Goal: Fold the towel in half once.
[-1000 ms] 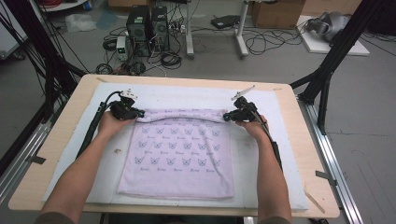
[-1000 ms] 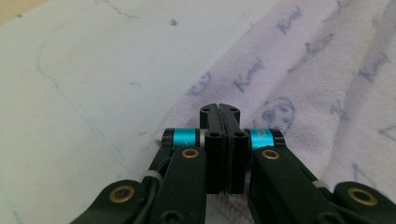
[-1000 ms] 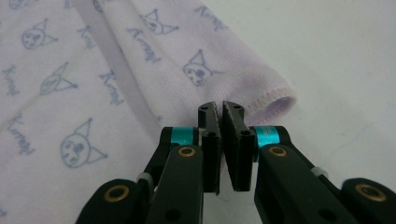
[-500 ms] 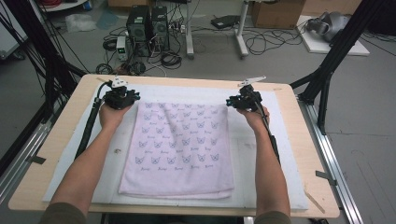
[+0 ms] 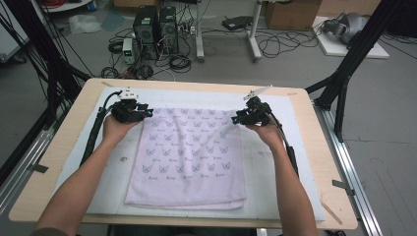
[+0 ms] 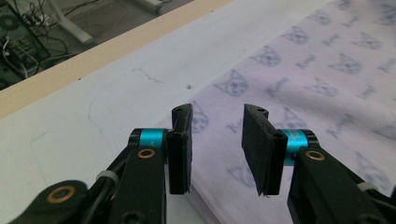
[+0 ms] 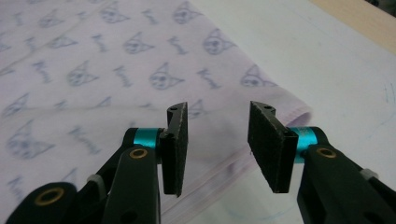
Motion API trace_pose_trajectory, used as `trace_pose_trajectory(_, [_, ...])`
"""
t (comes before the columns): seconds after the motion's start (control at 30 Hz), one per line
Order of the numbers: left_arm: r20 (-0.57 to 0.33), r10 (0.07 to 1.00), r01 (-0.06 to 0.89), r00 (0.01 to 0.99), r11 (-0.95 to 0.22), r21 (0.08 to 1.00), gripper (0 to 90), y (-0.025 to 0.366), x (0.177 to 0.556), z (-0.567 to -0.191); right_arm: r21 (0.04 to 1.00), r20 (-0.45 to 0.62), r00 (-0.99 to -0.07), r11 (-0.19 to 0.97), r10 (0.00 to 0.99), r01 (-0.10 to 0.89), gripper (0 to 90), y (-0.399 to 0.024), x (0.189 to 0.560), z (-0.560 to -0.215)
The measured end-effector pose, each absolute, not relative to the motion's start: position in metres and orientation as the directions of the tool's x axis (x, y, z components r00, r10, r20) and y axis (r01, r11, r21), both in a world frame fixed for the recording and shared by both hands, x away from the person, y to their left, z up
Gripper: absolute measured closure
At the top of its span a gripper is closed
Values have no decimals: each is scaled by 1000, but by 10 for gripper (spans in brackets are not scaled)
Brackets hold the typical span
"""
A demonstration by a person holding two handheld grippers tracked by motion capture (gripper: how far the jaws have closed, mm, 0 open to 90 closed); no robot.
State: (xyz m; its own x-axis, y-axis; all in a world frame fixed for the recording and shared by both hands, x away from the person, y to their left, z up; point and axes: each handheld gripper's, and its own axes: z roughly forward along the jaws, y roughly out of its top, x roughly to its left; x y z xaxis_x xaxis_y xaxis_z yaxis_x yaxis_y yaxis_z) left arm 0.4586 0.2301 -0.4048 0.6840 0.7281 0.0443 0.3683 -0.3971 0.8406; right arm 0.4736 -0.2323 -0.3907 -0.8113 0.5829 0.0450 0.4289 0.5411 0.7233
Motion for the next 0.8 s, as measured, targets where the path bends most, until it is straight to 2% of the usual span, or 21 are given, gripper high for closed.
trace_pose_trajectory(0.2, [30,703,353,711,-393,849,588,241,424,-403,758,43,-840,530,541,380,593,-239,427,-389])
trace_pose_trajectory(0.43, [49,651,321,758,-437,840,560,245,372,-413,770,57,-888,546,455,329,603,-245,363,-405])
trace_pose_trajectory(0.5, [44,634,322,772,-449,834,545,245,358,-418,743,83,-904,579,419,337,584,-242,347,-409])
trace_pose_trajectory(0.57, [37,621,323,783,-457,829,544,245,344,-422,762,57,-920,579,387,290,594,-240,331,-414])
trace_pose_trajectory(0.8, [2,559,329,829,-491,807,507,243,307,-429,746,122,-939,594,321,300,603,-239,294,-435])
